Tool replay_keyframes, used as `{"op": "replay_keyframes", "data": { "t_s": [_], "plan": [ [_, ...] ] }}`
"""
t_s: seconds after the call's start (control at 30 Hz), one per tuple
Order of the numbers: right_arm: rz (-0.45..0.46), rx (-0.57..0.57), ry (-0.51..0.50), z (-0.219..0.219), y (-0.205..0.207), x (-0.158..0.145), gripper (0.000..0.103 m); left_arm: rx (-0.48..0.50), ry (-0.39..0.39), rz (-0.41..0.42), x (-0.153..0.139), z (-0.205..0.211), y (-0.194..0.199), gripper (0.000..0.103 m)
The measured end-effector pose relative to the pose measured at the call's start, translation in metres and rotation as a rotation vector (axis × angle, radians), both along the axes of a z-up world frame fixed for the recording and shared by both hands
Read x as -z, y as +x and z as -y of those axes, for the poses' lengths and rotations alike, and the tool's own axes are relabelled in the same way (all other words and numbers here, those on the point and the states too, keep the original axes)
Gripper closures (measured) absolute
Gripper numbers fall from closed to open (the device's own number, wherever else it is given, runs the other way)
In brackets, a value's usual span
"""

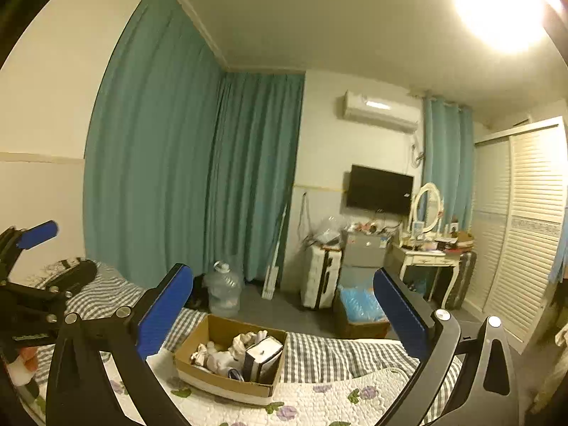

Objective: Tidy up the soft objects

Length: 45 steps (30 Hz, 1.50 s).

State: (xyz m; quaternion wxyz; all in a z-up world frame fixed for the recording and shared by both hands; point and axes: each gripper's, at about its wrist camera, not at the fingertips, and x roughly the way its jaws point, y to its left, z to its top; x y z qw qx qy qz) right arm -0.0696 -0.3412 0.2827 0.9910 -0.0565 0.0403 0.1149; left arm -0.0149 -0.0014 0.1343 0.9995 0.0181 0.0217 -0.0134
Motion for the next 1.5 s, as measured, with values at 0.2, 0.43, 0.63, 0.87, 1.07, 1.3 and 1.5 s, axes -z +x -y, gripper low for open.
{"op": "replay_keyframes", "data": {
  "t_s": [0.2, 0.43, 0.63, 0.87, 1.07, 1.3, 1.5],
  "plan": [
    [-0.064, 0.027, 0.061, -0.002, 0.021, 0.068, 0.000, -0.066, 0.053, -0.049, 0.068, 0.004, 0.022, 0.002],
    [-0.124, 0.045, 0.102, 0.002, 0.064, 0.171, 0.000, -0.073, 0.055, -0.194, 0.137, 0.007, 0.068, 0.002],
    [-0.246, 0.057, 0.087, 0.004, 0.094, 0.214, 0.000, -0.069, 0.042, -0.236, 0.160, 0.005, 0.077, 0.002],
    [-0.259, 0.015, 0.098, 0.002, 0.089, 0.216, 0.000, -0.083, 0.034, -0.231, 0.160, 0.003, 0.070, 0.002],
    [-0.289, -0.046, 0.107, -0.004, 0.088, 0.219, 0.000, -0.084, 0.049, -0.238, 0.162, 0.003, 0.071, 0.002],
    [-0.296, -0.057, 0.080, -0.014, 0.085, 0.222, 0.000, -0.078, 0.029, -0.259, 0.162, -0.001, 0.072, 0.002],
    [-0.296, -0.053, 0.070, -0.016, 0.085, 0.222, 0.000, -0.073, 0.025, -0.264, 0.161, -0.001, 0.074, 0.002]
  ]
}}
